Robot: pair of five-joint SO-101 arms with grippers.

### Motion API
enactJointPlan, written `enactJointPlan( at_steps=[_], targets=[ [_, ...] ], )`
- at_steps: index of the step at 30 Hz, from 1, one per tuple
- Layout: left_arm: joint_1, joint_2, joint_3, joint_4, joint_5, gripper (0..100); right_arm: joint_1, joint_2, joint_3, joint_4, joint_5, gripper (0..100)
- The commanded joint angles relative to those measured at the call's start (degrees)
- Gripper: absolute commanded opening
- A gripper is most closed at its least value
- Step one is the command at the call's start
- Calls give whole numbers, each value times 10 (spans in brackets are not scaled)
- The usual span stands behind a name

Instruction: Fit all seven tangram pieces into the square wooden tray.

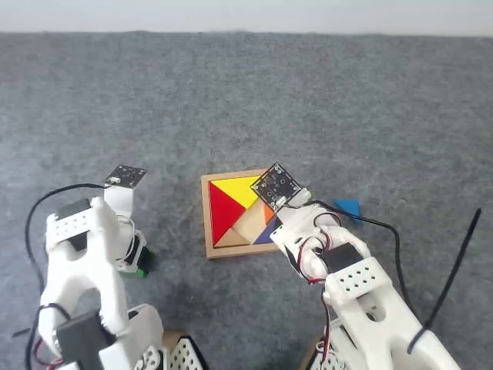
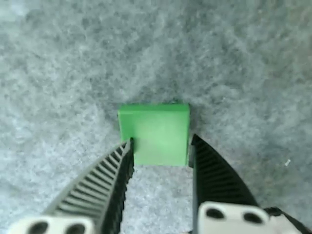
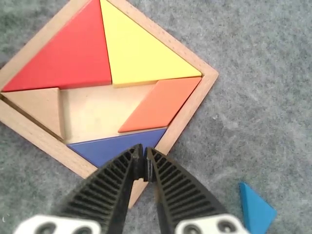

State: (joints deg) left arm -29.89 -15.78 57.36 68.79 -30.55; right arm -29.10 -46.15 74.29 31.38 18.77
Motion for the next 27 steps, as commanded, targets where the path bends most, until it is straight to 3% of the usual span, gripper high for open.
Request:
enactJointPlan(
  at_steps=[1,12,27],
  targets=[
    [1,29,13,-6,-20,213,1,0,-30,-13,-1,9],
    [1,29,13,-4,-45,274,1,0,-30,-13,-1,9],
    [3,29,21,22,-98,276,1,5,-29,-15,-1,9]
  ],
)
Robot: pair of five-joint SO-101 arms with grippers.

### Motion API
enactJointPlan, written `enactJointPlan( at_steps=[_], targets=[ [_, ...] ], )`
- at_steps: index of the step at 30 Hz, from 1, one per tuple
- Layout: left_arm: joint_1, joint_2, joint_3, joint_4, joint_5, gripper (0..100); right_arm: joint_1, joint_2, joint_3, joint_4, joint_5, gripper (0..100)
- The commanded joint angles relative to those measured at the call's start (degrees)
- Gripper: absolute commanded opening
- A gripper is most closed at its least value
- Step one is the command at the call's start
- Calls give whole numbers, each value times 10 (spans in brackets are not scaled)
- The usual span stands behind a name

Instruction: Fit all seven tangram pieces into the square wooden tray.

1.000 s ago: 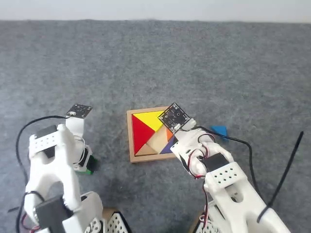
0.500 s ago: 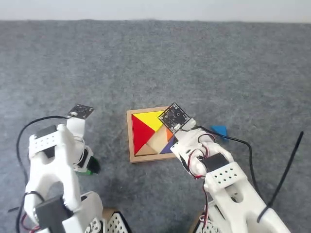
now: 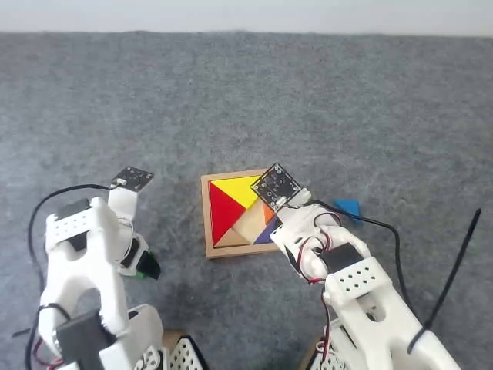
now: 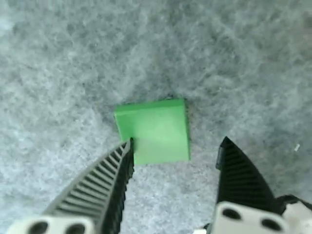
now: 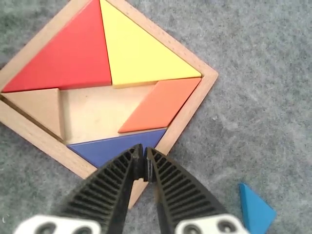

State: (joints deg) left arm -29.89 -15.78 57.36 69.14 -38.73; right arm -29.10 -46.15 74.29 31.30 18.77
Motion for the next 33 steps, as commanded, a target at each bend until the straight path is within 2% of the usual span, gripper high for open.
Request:
enactJointPlan(
  at_steps=[1,9,13,21,33],
  targets=[
    [4,29,19,20,-17,280,1,5,-29,-14,-1,9],
    [-29,29,0,7,-20,284,1,5,-11,-40,0,9],
    [-42,29,-12,-11,-55,254,1,5,-11,-40,0,9],
    [-42,29,-13,-11,-60,252,1,5,-11,-41,0,9],
    [-24,23,-14,-9,-57,120,1,1,-11,-39,0,10]
  ],
)
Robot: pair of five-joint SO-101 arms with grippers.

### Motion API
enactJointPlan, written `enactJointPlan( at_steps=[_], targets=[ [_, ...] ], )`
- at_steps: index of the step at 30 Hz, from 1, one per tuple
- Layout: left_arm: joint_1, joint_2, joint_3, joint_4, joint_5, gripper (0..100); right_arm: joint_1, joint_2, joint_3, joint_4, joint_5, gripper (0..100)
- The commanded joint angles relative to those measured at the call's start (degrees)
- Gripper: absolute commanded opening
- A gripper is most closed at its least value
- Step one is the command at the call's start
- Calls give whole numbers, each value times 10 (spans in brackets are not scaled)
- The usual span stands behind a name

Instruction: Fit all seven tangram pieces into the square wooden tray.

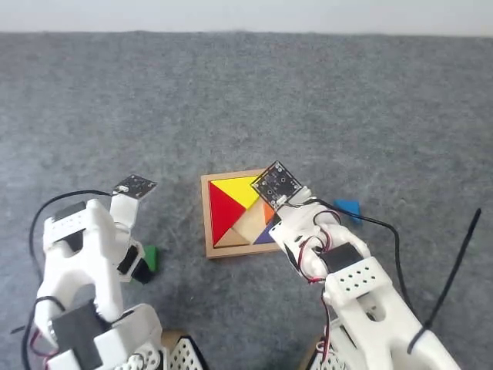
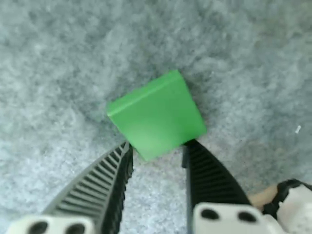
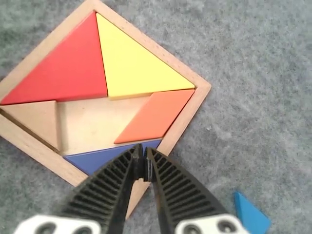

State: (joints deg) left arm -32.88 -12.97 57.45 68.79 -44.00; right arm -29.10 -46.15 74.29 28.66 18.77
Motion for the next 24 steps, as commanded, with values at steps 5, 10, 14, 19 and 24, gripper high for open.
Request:
enactJointPlan(
  at_steps=[5,10,14,19,24],
  targets=[
    [16,-5,-16,-6,9,96,1,0,-11,-13,0,11],
    [49,-5,-53,-4,100,102,1,0,-11,-12,0,11],
    [77,-1,-73,-17,151,110,1,0,-11,-11,0,11],
    [95,-1,-55,-104,271,197,1,0,-13,-11,0,11],
    [124,-5,-72,-102,331,199,1,0,-13,-10,0,11]
  ],
)
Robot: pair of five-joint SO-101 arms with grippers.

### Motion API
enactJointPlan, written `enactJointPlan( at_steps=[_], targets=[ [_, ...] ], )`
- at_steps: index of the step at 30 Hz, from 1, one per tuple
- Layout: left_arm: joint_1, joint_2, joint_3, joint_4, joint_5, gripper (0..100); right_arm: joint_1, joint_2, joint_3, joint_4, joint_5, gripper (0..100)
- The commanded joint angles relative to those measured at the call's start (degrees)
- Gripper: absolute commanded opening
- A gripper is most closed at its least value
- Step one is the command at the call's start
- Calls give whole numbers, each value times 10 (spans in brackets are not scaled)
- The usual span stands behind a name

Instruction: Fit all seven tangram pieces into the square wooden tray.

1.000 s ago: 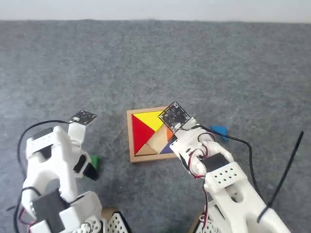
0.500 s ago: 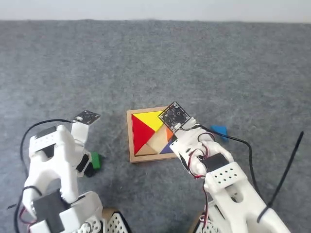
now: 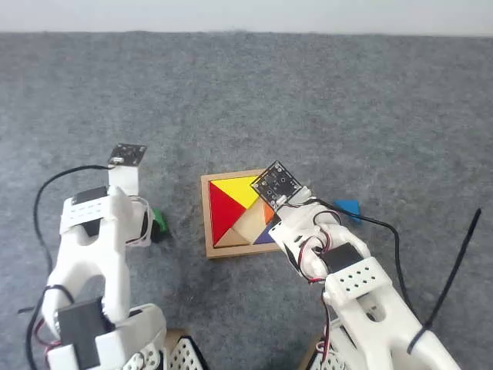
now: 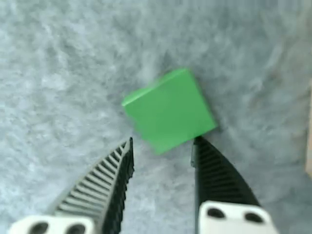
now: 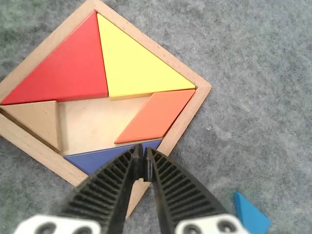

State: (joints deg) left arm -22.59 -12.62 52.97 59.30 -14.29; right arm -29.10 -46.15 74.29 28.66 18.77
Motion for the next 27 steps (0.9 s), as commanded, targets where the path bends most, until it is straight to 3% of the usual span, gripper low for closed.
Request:
enactJointPlan(
  at_steps=[1,13,18,21,23,27],
  targets=[
    [29,-9,-28,-7,48,199,1,0,-13,-10,0,11],
    [78,-17,-34,20,131,198,1,0,-13,-10,0,11],
    [78,-112,-18,20,135,198,1,0,-14,-10,0,11],
    [79,-165,22,-33,130,203,1,0,-14,-10,0,11],
    [79,-166,46,-74,123,204,1,0,-14,-10,0,11],
    [91,-105,47,-76,86,204,1,0,-14,-10,0,11]
  ],
)
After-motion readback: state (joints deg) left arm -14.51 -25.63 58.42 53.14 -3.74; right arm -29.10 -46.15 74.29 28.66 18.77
